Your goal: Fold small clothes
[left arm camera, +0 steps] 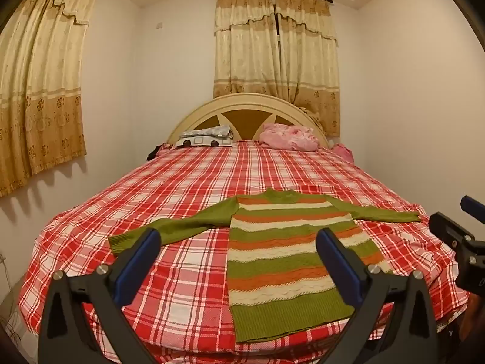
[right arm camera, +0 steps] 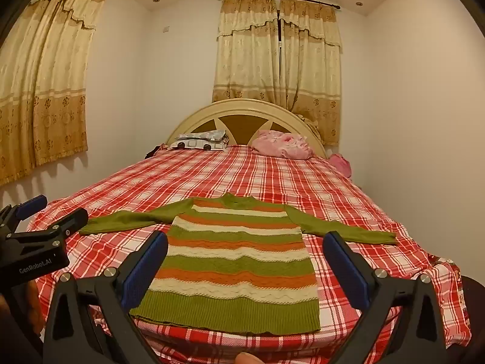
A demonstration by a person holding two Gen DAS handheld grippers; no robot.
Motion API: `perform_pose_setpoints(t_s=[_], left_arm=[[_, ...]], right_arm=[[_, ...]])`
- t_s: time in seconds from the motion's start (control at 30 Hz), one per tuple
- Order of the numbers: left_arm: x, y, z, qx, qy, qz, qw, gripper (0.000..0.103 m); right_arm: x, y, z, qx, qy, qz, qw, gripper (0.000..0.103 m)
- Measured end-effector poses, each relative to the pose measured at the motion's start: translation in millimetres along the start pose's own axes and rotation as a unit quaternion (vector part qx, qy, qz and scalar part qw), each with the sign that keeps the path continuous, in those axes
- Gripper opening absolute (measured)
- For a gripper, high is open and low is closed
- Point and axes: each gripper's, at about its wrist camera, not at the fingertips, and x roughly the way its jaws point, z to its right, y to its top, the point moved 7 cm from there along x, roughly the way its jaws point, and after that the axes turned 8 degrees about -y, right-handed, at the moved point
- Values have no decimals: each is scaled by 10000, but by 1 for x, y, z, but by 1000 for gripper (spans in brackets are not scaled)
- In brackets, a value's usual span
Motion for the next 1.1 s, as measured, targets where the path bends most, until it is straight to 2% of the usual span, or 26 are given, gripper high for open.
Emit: perform_pose_setpoints(t_s=[1.1], left_arm=[[6,-1,-11,-18,113,-74,9999,103]], right_arm=[[8,-8,4,81,-10,-112,9999,102]])
